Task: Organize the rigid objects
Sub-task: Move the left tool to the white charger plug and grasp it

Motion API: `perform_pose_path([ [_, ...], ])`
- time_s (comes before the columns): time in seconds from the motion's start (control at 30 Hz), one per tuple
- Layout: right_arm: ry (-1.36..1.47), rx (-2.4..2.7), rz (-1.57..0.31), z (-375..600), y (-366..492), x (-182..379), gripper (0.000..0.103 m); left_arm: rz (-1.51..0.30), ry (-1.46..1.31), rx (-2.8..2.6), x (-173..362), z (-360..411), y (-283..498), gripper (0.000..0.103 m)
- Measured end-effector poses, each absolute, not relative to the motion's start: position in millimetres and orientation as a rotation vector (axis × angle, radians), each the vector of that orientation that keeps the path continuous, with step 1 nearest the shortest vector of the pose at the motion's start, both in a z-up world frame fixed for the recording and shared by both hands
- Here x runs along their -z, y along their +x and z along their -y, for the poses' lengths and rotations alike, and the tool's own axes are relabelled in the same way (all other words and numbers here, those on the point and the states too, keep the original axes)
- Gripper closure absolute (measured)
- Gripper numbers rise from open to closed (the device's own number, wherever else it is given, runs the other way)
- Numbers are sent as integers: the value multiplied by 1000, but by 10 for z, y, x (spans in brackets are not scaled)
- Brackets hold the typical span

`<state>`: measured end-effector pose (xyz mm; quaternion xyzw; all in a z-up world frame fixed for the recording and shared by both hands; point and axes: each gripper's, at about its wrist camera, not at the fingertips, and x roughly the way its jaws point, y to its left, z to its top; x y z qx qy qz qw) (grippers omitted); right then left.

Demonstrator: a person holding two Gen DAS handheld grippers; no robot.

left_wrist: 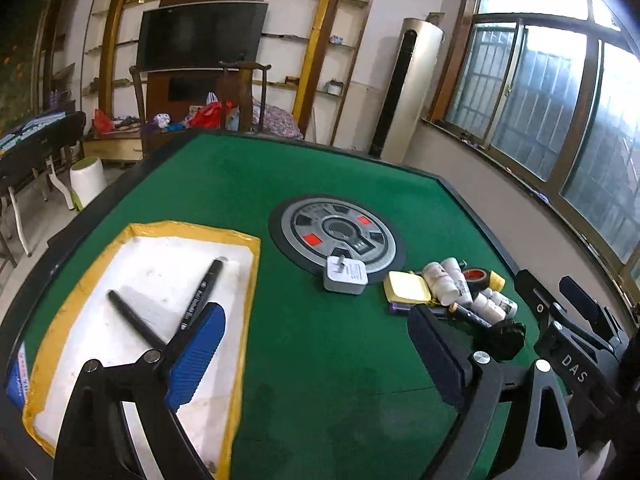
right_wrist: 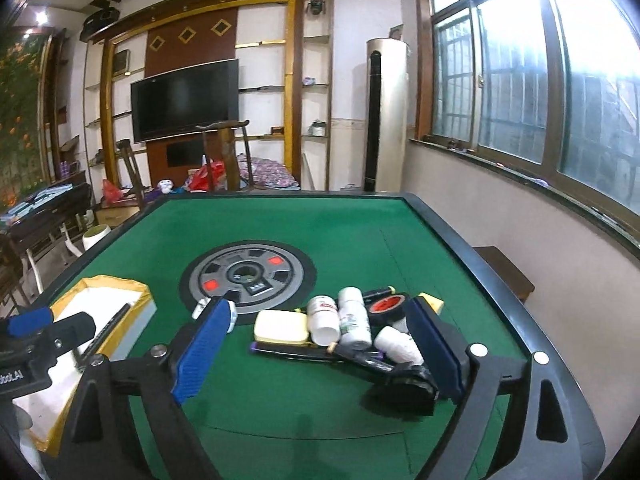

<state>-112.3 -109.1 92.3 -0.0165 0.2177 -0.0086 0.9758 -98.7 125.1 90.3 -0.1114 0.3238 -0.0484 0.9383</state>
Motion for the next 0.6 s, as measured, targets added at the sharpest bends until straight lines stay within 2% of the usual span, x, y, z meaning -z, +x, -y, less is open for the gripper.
perform_pose_path([
  [0.1, -31, 39, -438, 1169, -1087, -885, 14, -680, -226, 109, -863, -1208, -953, 8],
  [0.23, -15, 91, -403, 1394, -975, -856, 5, -722, -226, 121, -793, -1148, -817, 8],
  [0.6, 209, 170, -472, 2433, -231, -550, 5, -883, -212, 78, -495, -863, -21, 9],
])
